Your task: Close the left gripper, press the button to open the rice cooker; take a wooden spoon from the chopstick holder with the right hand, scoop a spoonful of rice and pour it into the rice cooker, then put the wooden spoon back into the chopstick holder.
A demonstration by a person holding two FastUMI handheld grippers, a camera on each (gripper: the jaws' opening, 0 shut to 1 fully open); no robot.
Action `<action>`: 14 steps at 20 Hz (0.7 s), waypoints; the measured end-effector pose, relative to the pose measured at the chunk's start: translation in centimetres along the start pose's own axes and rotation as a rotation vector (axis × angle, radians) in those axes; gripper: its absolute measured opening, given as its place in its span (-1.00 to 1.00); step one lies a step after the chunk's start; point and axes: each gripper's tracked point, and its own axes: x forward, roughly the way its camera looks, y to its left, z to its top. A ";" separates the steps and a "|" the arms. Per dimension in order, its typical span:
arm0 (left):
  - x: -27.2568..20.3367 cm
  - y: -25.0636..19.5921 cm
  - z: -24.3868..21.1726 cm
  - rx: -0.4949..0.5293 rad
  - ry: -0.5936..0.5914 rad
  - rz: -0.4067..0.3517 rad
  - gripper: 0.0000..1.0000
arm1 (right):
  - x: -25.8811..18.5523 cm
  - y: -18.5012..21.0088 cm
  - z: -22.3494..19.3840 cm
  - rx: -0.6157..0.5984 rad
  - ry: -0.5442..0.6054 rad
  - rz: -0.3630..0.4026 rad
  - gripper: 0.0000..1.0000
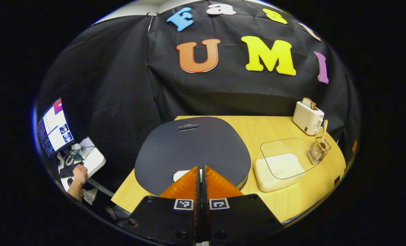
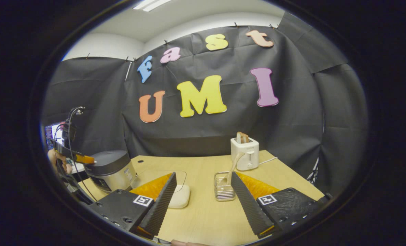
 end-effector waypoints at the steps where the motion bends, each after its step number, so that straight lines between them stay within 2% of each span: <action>1: 0.3 0.0 -0.3 -0.048 0.013 -0.033 -0.94 | -0.1 0.0 0.1 0.002 -0.005 0.000 0.90; 2: 0.2 0.0 0.0 -0.076 0.025 -0.066 -0.94 | -0.2 -0.1 0.2 0.005 -0.008 -0.002 0.82; 4: 0.0 -0.1 0.3 -0.101 0.039 -0.112 -0.94 | -0.3 -0.4 0.4 0.014 -0.012 -0.003 0.82; 5: -0.1 -0.2 0.5 -0.110 0.036 -0.121 -0.94 | -0.2 -0.7 0.5 0.017 -0.014 -0.007 0.91; 6: -0.2 -0.1 0.7 -0.118 0.019 -0.126 -0.94 | -0.2 -1.0 0.5 0.019 -0.015 -0.015 0.91; 11: -1.5 0.2 3.5 -0.098 -0.099 -0.068 -0.94 | 0.7 -2.1 -0.1 0.045 0.009 -0.047 0.91; 14: -4.2 0.2 6.4 -0.046 -0.199 -0.022 -0.94 | 1.0 -2.0 -0.5 0.039 0.022 -0.049 0.91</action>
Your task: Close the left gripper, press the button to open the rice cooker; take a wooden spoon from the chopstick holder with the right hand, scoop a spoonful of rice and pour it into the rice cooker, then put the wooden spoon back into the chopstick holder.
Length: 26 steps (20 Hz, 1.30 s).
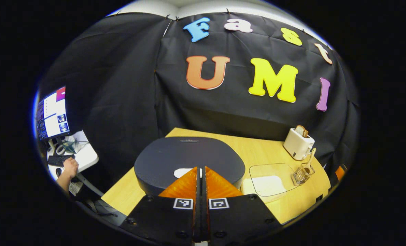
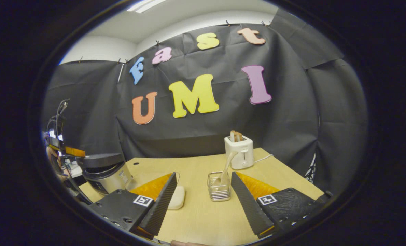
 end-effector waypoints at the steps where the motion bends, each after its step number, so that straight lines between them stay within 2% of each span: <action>1: -0.7 -0.2 1.0 0.013 -0.044 0.003 -0.94 | 0.3 -0.2 0.0 -0.002 0.002 -0.007 0.82; 2: -1.5 -0.7 1.5 0.018 -0.071 0.001 -0.73 | 0.5 -0.4 -0.1 0.000 0.005 -0.013 0.91; 3: -2.1 -1.2 1.4 0.019 -0.079 -0.013 -0.53 | 0.6 -0.3 -0.5 0.001 0.011 -0.015 0.91; 5: -3.1 -2.1 1.4 0.034 -0.093 -0.027 0.14 | 1.1 -0.4 -0.9 -0.001 0.025 -0.019 0.91; 6: -3.5 -2.5 1.4 0.046 -0.105 -0.023 0.57 | 1.4 -0.5 -1.0 -0.007 0.029 -0.021 0.82; 7: -4.5 -2.6 1.1 0.060 -0.119 -0.011 1.00 | 1.6 -0.7 -1.2 -0.010 0.032 -0.027 0.82; 8: -4.1 -2.7 0.7 0.079 -0.128 -0.004 1.00 | 2.0 -0.8 -1.2 -0.011 0.031 -0.030 0.82; 9: -4.4 -2.9 0.4 0.097 -0.144 0.005 1.00 | 2.6 -1.1 -1.3 -0.006 0.031 -0.037 0.91; 10: -4.6 -3.0 0.3 0.111 -0.162 0.020 1.00 | 3.2 -1.7 -1.4 0.006 0.037 -0.053 0.82; 11: -4.8 -3.0 -0.1 0.116 -0.177 0.032 1.00 | 3.9 -2.3 -1.8 0.017 0.045 -0.067 0.82; 12: -5.0 -3.3 -0.5 0.118 -0.191 0.036 0.92 | 4.8 -2.8 -2.0 0.025 0.060 -0.081 0.91; 13: -5.3 -3.7 -0.8 0.116 -0.206 0.036 0.92 | 5.7 -3.3 -2.2 0.030 0.073 -0.090 0.91; 14: -5.6 -4.0 -1.0 0.121 -0.221 0.040 1.00 | 6.7 -3.8 -2.2 0.032 0.082 -0.098 0.91; 15: -5.9 -3.9 -1.1 0.129 -0.241 0.056 1.00 | 7.8 -4.5 -1.9 0.036 0.078 -0.105 0.82; 16: -6.1 -3.6 -1.3 0.139 -0.254 0.079 1.00 | 8.9 -5.1 -1.5 0.034 0.078 -0.111 0.91; 18: -6.7 -3.9 -2.1 0.163 -0.263 0.091 1.00 | 11.4 -5.9 -1.0 0.049 0.080 -0.108 0.82; 19: -6.8 -4.4 -2.2 0.167 -0.272 0.084 1.00 | 12.8 -6.1 -1.1 0.064 0.094 -0.104 0.91; 21: -7.1 -6.1 -2.3 0.162 -0.285 0.037 1.00 | 15.8 -6.3 -1.6 0.099 0.145 -0.094 0.90; 23: -7.4 -6.9 -2.3 0.165 -0.299 0.002 0.99 | 19.0 -6.9 -2.2 0.081 0.194 -0.106 0.92; 26: -7.6 -7.0 -1.9 0.200 -0.318 0.009 0.99 | 23.4 -8.3 -4.2 0.048 0.286 -0.156 0.89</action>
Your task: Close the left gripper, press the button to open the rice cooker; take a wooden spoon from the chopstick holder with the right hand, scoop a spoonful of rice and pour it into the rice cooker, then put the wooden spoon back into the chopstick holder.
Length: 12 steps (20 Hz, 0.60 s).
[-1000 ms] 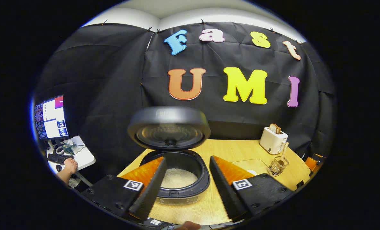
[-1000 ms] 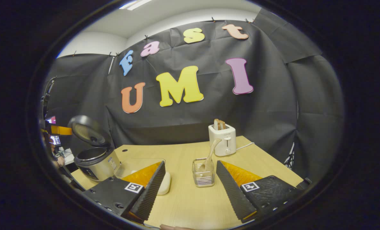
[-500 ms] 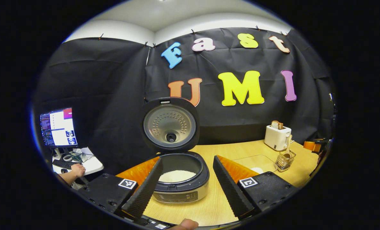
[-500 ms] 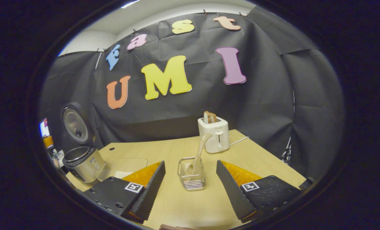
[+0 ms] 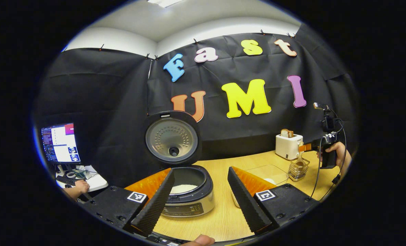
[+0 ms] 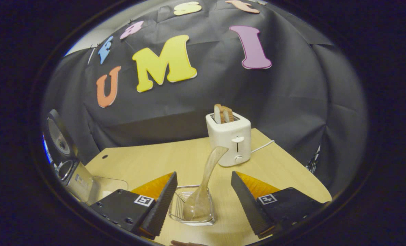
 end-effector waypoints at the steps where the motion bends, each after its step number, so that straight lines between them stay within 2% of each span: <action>1: 0.1 -0.2 0.0 0.006 -0.002 -0.009 0.99 | 1.2 -0.3 -0.5 0.005 0.031 -0.010 0.77; 2: 0.2 -0.5 0.0 0.003 -0.003 -0.020 0.99 | 2.5 -0.5 -0.8 0.020 0.054 -0.024 0.89; 5: 0.2 -0.2 -0.3 -0.020 0.004 -0.033 0.99 | 5.6 -0.8 -1.6 0.059 0.109 -0.046 0.82; 6: 0.2 -0.2 -0.4 -0.029 0.008 -0.034 0.99 | 6.1 -0.6 -1.7 0.069 0.115 -0.043 0.63; 7: 0.3 0.0 -0.4 -0.035 0.012 -0.032 0.99 | 6.5 -0.2 -1.8 0.081 0.124 -0.037 0.55; 9: 0.3 0.5 -0.6 -0.040 0.018 -0.023 0.99 | 6.9 0.6 -1.8 0.076 0.124 -0.008 0.17; 10: 0.3 0.6 -0.8 -0.043 0.023 -0.023 0.99 | 7.0 0.6 -1.8 0.071 0.124 -0.008 0.25; 12: 0.5 0.6 -1.0 -0.046 0.032 -0.024 0.99 | 7.5 0.5 -2.0 0.077 0.130 -0.011 0.10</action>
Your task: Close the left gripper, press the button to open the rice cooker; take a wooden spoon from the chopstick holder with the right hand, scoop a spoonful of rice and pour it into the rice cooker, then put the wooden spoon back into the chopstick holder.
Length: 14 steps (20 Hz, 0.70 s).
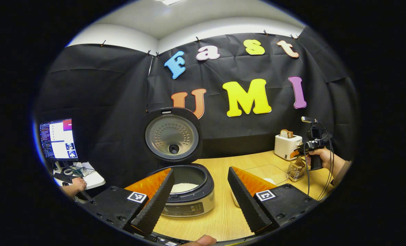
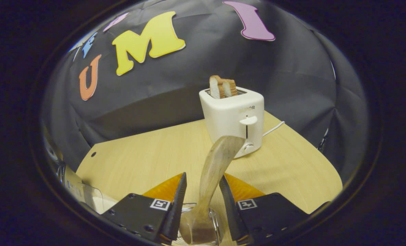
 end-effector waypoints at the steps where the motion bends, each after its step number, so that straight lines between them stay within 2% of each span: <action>1: 0.0 -0.2 -0.1 0.000 0.004 -0.004 0.99 | 0.2 -0.1 -0.1 0.000 0.006 -0.007 -0.01; 2: 0.1 -0.4 -0.2 0.001 0.007 -0.009 0.99 | 0.4 -0.1 -0.1 -0.004 0.012 -0.005 -0.14; 3: 0.1 -0.6 -0.2 0.003 0.006 -0.014 0.99 | 0.4 0.2 -0.3 -0.001 0.021 0.010 -0.47; 7: -0.1 -1.0 -0.2 0.010 0.005 -0.029 0.99 | -1.0 1.4 0.4 0.017 0.000 0.060 -0.77; 10: -0.2 -1.1 -0.1 0.014 0.001 -0.033 0.99 | -2.6 1.2 1.1 -0.031 -0.049 0.043 -0.79; 11: -0.2 -1.1 0.0 0.015 -0.001 -0.031 0.99 | -3.3 1.5 1.5 -0.035 -0.060 0.044 -0.87; 14: -0.4 -0.9 0.1 0.013 -0.002 -0.030 0.99 | -5.6 2.2 2.9 -0.055 -0.104 0.053 -0.87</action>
